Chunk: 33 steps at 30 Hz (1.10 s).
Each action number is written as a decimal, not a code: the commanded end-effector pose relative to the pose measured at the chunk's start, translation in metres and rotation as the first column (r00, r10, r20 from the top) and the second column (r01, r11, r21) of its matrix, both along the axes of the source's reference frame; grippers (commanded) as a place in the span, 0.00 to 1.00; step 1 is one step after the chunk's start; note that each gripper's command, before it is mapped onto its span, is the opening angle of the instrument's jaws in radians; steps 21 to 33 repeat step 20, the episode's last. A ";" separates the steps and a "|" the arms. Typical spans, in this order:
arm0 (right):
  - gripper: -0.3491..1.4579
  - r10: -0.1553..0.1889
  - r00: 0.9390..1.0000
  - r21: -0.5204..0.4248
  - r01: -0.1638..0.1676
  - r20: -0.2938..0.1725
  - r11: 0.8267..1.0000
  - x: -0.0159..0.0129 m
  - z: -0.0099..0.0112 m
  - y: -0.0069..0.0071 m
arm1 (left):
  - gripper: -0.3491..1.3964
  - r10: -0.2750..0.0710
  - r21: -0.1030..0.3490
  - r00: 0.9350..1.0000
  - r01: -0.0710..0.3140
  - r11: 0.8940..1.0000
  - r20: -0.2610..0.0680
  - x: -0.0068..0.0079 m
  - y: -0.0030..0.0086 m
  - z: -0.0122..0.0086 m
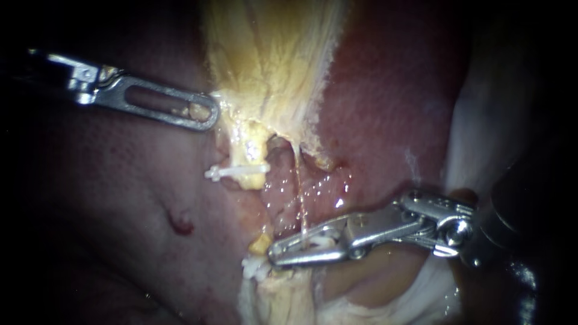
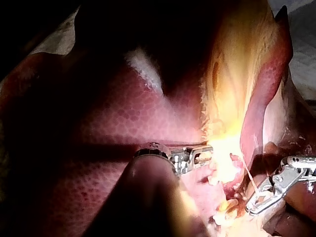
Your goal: Clipping first clip right tube
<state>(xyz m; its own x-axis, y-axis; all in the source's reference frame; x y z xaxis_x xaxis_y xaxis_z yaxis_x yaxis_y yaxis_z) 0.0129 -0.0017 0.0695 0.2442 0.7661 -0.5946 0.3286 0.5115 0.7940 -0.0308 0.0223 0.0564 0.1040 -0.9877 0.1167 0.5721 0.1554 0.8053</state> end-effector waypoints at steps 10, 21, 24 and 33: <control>0.00 -0.002 1.000 0.010 0.002 0.004 1.000 -0.0002 0.0001 0.0001 | 0.00 0.000 0.000 1.000 0.000 1.000 0.000 0.0000 0.0000 0.0000; 0.00 -0.002 1.000 0.010 0.002 0.004 1.000 -0.0002 0.0003 0.0002 | 0.00 0.000 0.000 1.000 0.000 1.000 0.000 0.0001 0.0001 0.0001; 0.00 -0.002 1.000 0.010 0.002 0.004 1.000 -0.0002 0.0003 0.0002 | 0.00 0.000 0.000 1.000 0.000 1.000 0.000 0.0001 0.0001 0.0001; 0.00 -0.002 1.000 0.010 0.002 0.004 1.000 -0.0002 0.0003 0.0002 | 0.00 0.000 0.000 1.000 0.000 1.000 0.000 0.0001 0.0001 0.0001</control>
